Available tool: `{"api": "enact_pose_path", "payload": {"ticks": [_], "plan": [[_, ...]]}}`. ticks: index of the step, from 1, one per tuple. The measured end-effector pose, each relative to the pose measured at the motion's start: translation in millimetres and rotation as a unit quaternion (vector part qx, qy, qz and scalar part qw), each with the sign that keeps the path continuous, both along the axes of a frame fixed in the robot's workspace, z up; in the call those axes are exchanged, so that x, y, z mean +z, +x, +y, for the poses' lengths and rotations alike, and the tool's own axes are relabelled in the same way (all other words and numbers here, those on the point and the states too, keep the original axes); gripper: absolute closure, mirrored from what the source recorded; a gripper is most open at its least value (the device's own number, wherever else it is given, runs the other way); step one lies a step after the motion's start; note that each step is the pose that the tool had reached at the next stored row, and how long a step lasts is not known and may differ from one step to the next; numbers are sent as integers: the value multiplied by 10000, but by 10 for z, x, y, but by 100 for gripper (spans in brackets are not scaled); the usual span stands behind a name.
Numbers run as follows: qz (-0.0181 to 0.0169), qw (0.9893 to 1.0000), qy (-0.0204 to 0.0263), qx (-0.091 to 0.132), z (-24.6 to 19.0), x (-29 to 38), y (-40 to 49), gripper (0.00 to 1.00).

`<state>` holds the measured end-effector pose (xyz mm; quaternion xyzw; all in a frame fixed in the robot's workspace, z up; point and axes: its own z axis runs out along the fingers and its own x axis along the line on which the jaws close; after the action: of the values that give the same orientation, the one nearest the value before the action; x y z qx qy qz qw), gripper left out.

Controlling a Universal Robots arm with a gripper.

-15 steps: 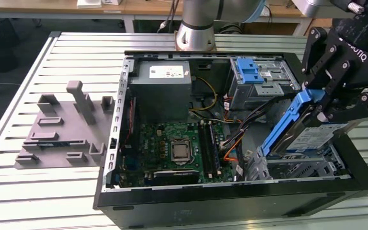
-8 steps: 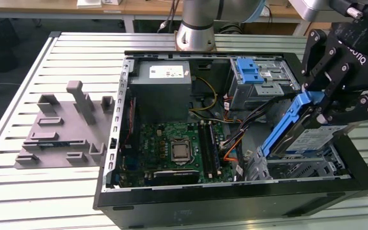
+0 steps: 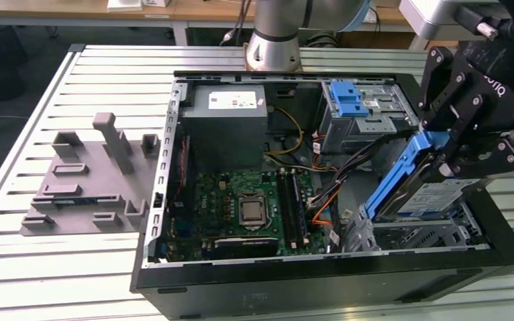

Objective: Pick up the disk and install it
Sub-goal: 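Insert the disk into the insertion slot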

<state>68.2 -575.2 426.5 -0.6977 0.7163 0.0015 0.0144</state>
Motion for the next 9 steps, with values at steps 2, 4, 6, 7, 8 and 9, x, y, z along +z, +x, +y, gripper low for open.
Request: {"api": "enact_pose_path", "payload": {"ticks": [2,4,6,7,8,9], "plan": [[0,10000,0,0,0,-18,0,64],[0,10000,0,0,0,-32,0,64],[0,10000,0,0,0,-43,0,64],[0,10000,0,0,-1,-48,0,64],[0,10000,0,0,-1,-52,0,64],[0,10000,0,0,-1,-57,0,64]]}}
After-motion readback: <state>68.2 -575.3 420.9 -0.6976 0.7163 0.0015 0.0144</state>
